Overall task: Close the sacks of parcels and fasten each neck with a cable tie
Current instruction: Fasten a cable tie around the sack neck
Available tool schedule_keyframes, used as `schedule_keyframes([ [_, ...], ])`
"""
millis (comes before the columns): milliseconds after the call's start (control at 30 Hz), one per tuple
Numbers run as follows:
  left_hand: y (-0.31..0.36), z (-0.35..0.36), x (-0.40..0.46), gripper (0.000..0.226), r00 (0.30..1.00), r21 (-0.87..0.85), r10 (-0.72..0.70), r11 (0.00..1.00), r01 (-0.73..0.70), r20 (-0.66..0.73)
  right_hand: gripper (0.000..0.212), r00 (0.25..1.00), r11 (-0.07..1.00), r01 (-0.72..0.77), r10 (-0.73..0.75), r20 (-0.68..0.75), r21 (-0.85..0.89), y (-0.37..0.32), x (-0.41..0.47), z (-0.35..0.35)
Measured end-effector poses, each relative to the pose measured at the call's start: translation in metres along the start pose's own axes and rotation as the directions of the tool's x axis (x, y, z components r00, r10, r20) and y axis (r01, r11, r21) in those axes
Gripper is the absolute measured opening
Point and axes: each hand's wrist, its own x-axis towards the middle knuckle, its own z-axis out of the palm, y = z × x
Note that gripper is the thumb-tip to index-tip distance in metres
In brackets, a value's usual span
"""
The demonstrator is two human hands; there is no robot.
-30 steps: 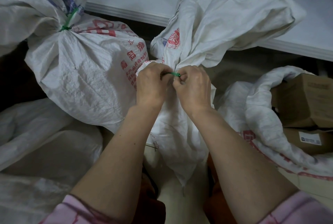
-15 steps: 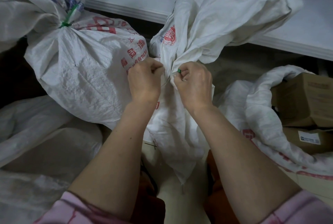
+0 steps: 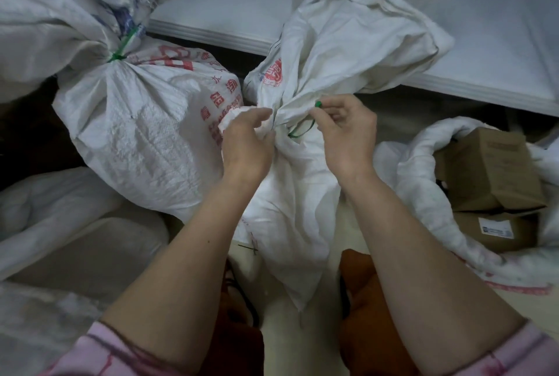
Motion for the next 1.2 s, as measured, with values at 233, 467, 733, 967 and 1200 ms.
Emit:
schedule_keyframes([
  [233,0.044,-0.008,-0.059,0.029,0.935,-0.513,0.111,0.855,0.083,0.336,0.018,0.982,0.969,-0.163,0.142,0.120,0.185,-0.039,-0.031,-0.034],
  [467,0.061,-0.036,-0.098,0.009,0.945,-0.536,0.005,0.824,0.181,0.326,0.016,0.971,0.927,-0.236,0.213,0.109,0.291,-0.073,-0.061,-0.065],
  [733,0.084,-0.065,-0.086,0.007,0.962,-0.377,-0.139,0.900,0.221,0.234,0.007,0.954,0.894,-0.251,0.294,-0.064,0.371,-0.101,-0.050,-0.084],
  [967,0.109,-0.075,-0.034,0.008,0.966,-0.313,-0.239,0.914,0.259,0.101,0.020,0.964,0.937,-0.179,0.228,-0.138,0.299,-0.136,0.003,-0.104],
  [1200,0.148,-0.047,0.059,0.006,0.967,-0.378,-0.240,0.906,0.192,-0.084,0.008,0.956,0.917,-0.151,0.231,-0.182,0.369,-0.143,0.095,-0.110],
])
